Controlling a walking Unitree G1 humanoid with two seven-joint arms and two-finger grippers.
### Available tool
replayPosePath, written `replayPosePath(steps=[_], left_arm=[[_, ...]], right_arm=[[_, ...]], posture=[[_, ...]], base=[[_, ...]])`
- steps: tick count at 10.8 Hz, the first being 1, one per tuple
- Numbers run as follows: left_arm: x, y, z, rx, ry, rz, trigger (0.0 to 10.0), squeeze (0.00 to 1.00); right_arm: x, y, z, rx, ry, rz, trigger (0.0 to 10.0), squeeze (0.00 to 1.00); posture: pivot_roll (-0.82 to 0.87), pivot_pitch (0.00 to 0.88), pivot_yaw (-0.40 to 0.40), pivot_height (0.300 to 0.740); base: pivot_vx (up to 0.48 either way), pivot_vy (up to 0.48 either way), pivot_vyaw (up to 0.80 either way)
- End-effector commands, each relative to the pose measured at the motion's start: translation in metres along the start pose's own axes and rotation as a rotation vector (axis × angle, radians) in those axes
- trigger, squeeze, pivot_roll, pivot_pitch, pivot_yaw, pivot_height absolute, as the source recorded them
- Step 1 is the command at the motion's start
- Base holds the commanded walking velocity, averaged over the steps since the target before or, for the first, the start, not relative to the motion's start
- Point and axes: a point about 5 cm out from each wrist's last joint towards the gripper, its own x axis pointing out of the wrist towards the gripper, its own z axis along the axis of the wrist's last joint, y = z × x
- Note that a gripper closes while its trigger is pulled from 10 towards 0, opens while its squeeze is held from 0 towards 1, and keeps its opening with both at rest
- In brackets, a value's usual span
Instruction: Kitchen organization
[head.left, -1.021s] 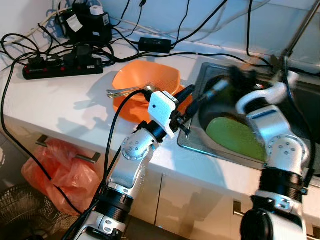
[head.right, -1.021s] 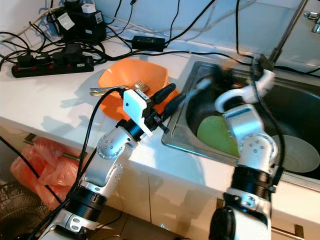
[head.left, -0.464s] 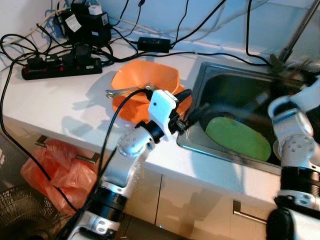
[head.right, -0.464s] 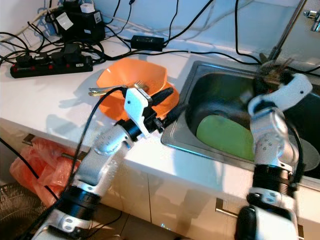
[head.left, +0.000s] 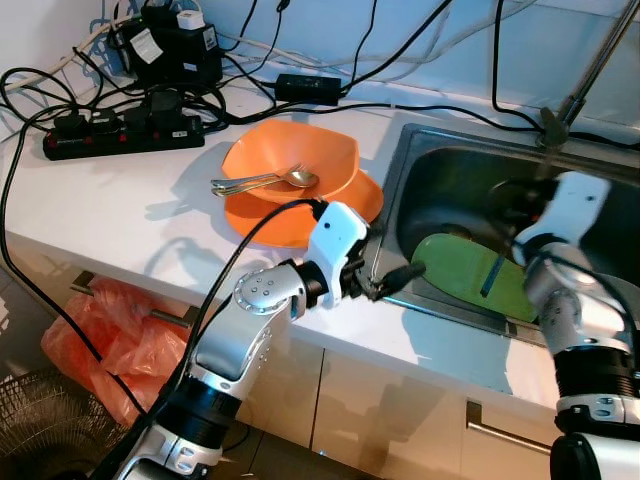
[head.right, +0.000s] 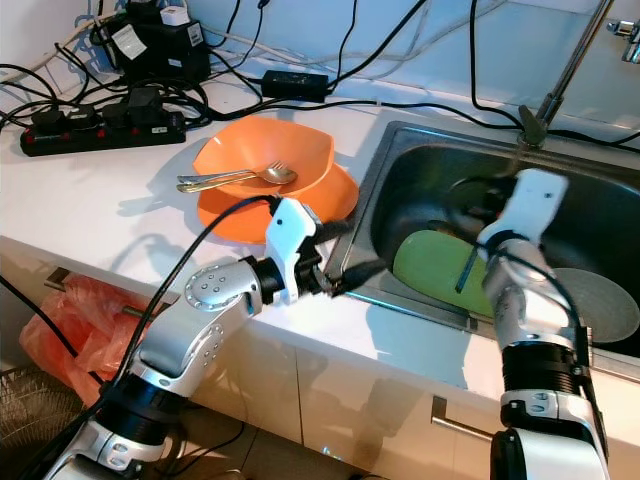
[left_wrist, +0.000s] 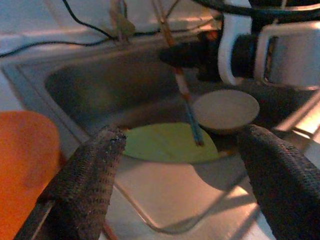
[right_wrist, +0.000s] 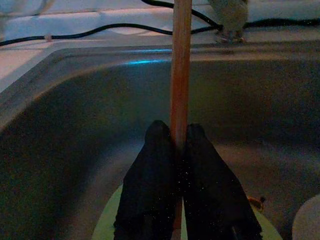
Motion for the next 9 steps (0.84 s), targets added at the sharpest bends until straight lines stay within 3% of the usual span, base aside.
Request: replayPosePath(steps=[1,2,7,9], left_arm=[[-0.001,-0.004,0.0,-0.003,0.012,-0.025,10.0,1.0],[-0.001,-0.004,0.0,-0.011,0.027,-0.02,10.0,1.0],[-0.003,-0.003,0.002,-0.01,0.041,-0.002,10.0,1.0],[-0.004,0.002,0.01,0.05,0.005,0.056,10.0,1.0]], right_arm=[[0.0,-0.001,-0.001,-0.019,-0.005,0.008,10.0,0.0],[0.0,0.001,-0.003,-0.028,-0.008,0.027,10.0,1.0],[0.0,0.006,0.001,-0.036,-0.033,0.056,10.0,1.0],[-0.001,0.009,0.01,-0.056,-0.087,0.059,10.0,1.0]], posture=[[0.05,0.042,-0.023,0.74],[0.05,0.041,-0.026,0.74],[0.06,0.038,-0.028,0.74],[0.06,0.038,-0.028,0.74]], base=[[0.0,0.0,0.0],[0.0,0.0,0.0],[0.0,0.0,0.0],[0.0,0.0,0.0]])
